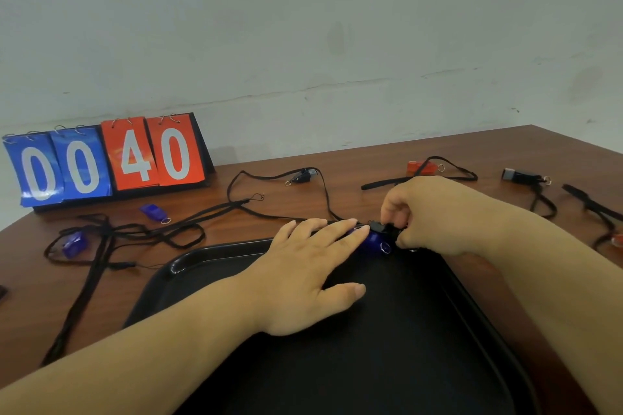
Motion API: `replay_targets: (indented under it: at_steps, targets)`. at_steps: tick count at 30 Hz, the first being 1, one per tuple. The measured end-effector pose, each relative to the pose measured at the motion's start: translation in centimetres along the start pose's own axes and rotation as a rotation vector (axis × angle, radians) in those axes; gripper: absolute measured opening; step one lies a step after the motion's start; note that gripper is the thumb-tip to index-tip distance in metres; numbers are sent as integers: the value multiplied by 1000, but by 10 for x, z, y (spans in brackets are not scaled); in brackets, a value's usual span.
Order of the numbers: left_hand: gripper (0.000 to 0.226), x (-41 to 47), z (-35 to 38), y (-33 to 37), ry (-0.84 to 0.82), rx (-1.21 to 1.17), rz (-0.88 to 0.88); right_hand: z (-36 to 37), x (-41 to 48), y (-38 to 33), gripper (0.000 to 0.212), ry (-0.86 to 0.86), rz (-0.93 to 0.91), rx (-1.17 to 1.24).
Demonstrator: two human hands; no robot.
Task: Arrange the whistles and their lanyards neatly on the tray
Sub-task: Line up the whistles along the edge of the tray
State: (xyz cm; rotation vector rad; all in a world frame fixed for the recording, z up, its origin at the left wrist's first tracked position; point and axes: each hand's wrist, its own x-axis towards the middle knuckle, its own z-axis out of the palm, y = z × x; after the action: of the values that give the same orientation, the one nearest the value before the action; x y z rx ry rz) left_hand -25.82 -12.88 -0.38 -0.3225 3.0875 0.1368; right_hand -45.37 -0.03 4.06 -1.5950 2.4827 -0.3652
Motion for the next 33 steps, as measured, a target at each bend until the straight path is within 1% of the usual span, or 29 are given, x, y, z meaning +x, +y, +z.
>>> replay_targets:
  at_steps: [3,8,13,17,19,21,23,27,29,31,33]
  targets:
    - [74,0,1,0,27,-6,14,0,0,1,29,-12,-6,-13]
    - [75,1,2,-2,48,3,28,0,1,4,40,-16,-13,-17]
    - [77,1,4,-3,61,8,32,-2,2,7,42,-33,-6,-4]
    - [78,-3,1,0,119,19,30,-7,-2,7,43,-18,-4,33]
    - [79,-6,-3,4,140,57,13,-16,-10,10,45,13,14,76]
    - [81,-8,-9,9,115,135,12,-27,-21,15,46,36,38,86]
    - [82,-8,-18,20,95,172,27,-38,-37,24,46,70,46,101]
    - [81,6,-31,57,143,135,89,-52,-85,54,46,64,93,45]
    - [83,17,-29,78,150,131,104,-57,-109,69,52,54,138,69]
    - [85,30,-26,98,126,125,102,-60,-128,84,60,69,180,86]
    - [85,42,-25,117,98,120,99,-59,-142,100,62,96,221,76]
